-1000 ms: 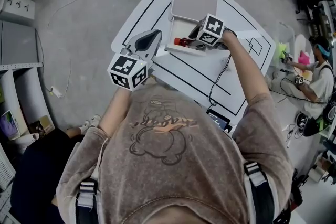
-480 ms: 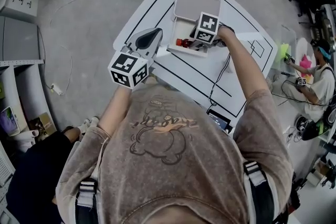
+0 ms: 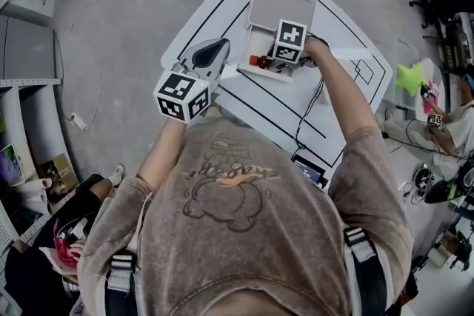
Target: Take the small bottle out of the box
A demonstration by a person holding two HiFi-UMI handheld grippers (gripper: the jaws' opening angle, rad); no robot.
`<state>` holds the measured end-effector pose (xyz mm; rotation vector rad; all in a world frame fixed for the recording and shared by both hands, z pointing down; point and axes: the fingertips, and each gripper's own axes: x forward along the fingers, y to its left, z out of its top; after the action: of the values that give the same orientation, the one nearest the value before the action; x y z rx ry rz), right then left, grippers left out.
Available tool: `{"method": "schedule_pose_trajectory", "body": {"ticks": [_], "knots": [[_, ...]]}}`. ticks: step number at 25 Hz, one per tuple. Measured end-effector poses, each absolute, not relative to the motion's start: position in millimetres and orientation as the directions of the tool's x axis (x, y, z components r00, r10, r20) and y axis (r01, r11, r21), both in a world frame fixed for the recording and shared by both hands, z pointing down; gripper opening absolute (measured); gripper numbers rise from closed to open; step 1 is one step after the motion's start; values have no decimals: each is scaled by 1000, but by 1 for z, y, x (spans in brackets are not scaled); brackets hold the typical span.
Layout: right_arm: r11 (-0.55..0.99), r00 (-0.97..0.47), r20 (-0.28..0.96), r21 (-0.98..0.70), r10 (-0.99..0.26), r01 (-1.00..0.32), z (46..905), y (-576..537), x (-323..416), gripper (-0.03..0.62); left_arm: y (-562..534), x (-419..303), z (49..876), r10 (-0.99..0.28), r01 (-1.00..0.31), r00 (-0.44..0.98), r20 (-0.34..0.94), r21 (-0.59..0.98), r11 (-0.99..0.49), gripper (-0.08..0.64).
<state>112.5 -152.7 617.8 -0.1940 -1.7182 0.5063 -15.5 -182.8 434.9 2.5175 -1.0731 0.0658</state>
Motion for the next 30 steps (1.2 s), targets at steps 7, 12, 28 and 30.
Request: {"method": "schedule_pose_trajectory", "body": {"ticks": [7,12,28,30], "knots": [[862,-207,865,-489,458,-135,621,-151,111,183,-180,-17,437,-684,-704,702,200,345,-621,8],[851,-206,853,-509,479,-128,623,-150,111,187,-178,-20,440,-689,-709,696,203,348,-613,8],[920,-284,910,-357,304,-161,608,-163,111,184,-174,-16,435,-666,-686,720,194,340,-643,8],[929,-283,918,-333,280,-160,607,-163,112,186,-173,-13,434,-659,-680,727,192,338,-651,8]]}}
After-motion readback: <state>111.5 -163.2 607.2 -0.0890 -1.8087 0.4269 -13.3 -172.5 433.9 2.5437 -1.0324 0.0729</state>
